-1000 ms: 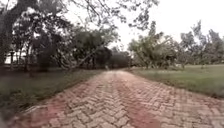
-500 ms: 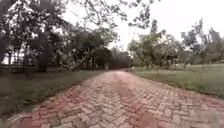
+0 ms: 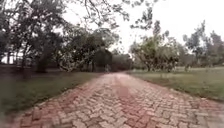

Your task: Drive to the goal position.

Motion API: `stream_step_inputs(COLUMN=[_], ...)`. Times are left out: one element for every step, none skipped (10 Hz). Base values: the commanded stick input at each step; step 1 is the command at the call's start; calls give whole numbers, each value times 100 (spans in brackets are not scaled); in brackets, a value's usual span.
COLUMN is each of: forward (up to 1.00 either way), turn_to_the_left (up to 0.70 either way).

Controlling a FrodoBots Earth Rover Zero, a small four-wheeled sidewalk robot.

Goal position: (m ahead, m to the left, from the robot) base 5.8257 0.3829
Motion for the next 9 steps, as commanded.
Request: stream_step_inputs(forward=[70,70,70,70,70,70,70,70,70], turn_to_the_left=[1,1,1,1,1,1,1,1,1])
